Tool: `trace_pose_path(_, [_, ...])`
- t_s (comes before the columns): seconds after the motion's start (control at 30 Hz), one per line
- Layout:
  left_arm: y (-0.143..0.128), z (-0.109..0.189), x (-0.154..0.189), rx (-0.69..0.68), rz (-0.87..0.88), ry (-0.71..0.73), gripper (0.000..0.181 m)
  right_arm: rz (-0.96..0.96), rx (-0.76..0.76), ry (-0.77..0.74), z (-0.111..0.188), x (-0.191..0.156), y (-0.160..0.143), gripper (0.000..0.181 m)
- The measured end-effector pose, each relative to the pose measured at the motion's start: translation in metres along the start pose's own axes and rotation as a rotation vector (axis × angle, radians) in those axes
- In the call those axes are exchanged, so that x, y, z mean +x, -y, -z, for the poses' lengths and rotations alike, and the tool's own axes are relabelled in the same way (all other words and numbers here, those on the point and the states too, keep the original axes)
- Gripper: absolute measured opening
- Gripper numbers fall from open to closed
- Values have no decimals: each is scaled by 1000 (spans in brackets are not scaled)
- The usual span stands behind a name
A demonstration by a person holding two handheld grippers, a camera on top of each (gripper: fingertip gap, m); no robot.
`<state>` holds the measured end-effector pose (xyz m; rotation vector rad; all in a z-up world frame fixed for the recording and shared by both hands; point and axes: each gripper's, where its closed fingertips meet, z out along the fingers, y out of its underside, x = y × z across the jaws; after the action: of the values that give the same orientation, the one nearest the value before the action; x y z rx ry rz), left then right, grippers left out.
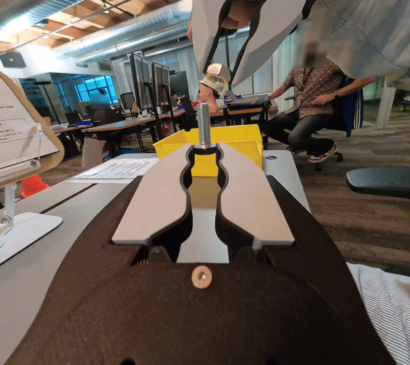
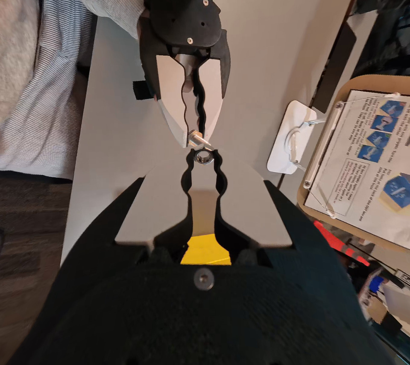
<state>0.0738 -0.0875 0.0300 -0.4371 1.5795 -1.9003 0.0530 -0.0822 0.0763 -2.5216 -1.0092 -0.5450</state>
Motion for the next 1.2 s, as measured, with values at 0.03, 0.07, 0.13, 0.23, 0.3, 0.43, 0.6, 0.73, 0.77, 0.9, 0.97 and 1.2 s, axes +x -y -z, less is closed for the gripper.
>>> trace_pose_path(0.03, [1,3,-2,8,2,5,20,-5,-6,32,-3,1,1,17])
trace_pose_path(0.07, [1,5,-3,12,6,5,20,-6,-17,63,-7,2,2,17])
trace_pose_path(0.13, [0,10,-5,16,14,5,20,0,-47,112,-13,4,1,17])
trace_pose_path(0.23, [-3,14,-6,-1,5,4,21,16,-73,179,-21,7,6,17])
trace_pose_path(0.3, [-3,14,-6,-1,-14,11,21,23,-80,233,-24,7,10,17])
trace_pose_path(0.43, [-1,15,-4,10,-31,7,21,47,-108,308,-28,6,16,17])
trace_pose_path(0.6, [0,16,-5,15,-32,14,21,76,-166,348,-27,4,15,17])
trace_pose_path(0.73, [0,15,-5,13,-30,13,21,86,-195,356,-27,2,13,17])
trace_pose_path(0.77, [-1,15,-5,10,-30,12,21,90,-202,353,-27,2,12,18])
trace_pose_path(0.9, [-3,14,-3,-1,-37,9,21,90,-204,350,-29,1,8,18])
trace_pose_path(0.97, [-3,14,-3,1,-34,11,21,95,-216,350,-29,0,5,17])
trace_pose_path(1.2, [-6,13,-5,-16,-37,23,21,120,-228,354,-33,0,1,17])
